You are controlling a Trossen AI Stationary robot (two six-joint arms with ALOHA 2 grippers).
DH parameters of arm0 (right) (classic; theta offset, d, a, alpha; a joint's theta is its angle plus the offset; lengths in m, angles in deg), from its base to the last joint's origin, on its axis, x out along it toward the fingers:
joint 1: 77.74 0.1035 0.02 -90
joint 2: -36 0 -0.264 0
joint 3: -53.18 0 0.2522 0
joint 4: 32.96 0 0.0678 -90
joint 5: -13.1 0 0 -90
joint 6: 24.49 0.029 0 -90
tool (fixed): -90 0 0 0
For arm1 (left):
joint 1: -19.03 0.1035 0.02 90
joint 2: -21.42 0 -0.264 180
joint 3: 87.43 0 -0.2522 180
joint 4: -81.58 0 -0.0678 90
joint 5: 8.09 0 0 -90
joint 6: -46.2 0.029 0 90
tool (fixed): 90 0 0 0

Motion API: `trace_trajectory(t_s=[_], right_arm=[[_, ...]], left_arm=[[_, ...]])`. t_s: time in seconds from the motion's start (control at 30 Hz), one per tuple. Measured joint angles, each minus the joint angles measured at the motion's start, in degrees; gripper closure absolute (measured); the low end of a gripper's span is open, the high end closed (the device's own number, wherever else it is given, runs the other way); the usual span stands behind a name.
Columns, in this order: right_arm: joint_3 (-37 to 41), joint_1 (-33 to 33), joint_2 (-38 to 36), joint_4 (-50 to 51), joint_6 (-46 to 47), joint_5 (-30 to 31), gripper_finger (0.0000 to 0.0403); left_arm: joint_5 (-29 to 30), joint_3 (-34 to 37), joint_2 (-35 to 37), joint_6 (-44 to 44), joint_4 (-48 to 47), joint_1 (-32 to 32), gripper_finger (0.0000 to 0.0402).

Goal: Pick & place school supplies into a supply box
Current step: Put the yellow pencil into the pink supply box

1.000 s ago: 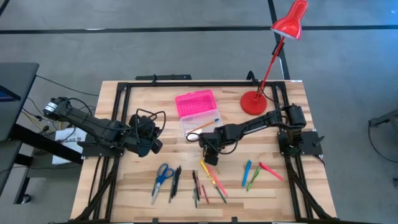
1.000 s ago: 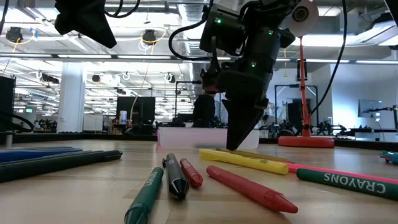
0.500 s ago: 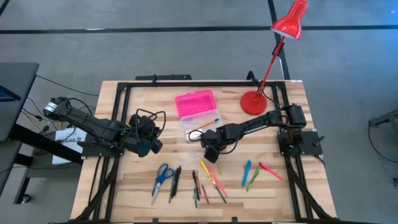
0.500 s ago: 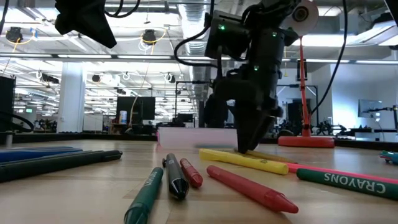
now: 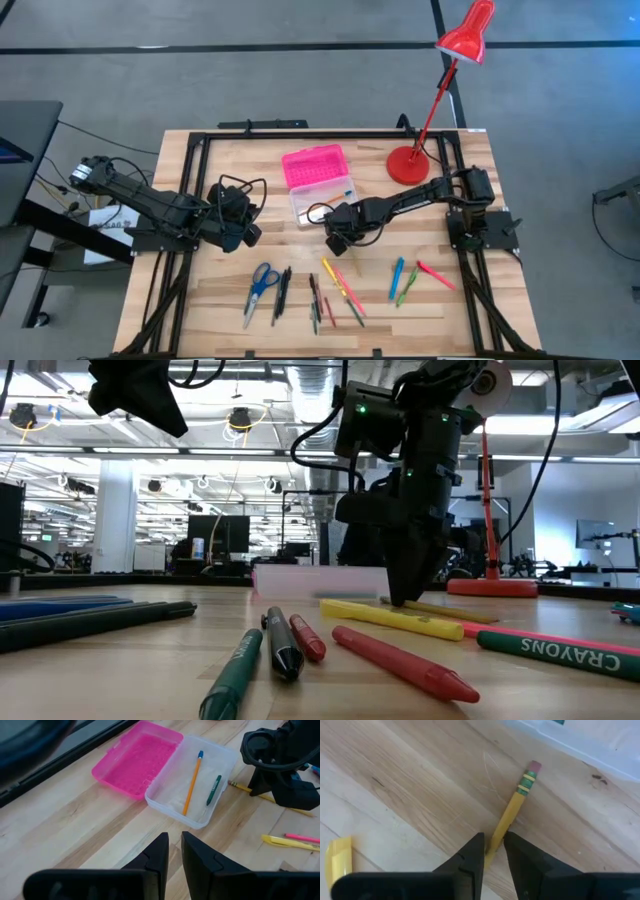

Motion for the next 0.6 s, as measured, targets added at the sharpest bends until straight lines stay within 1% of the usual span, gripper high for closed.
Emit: trace_trajectory(t_s=[0.23,0.33,0.43,0.6], right_arm=[[0.0,-0.12,0.09,-0.35,-0.11,-0.59,0.0291],[-0.07,-0.12,0.11,0.09,1.44,-0.68,0.0278],[-0.11,-0.14,0.16,0.63,2.1,-0.76,0.0276],[-0.04,-0.14,0.16,0.78,3.14,-0.76,0.0284]], left_arm=[[0.0,0.0,0.0,0.01,-0.01,-0.01,0.0356],[0.0,0.0,0.0,0.0,-0.01,-0.01,0.0356],[0.0,0.0,0.0,0.0,-0.01,0.0,0.0356],[0.0,0.0,0.0,0.0,0.0,0.0,0.0356]])
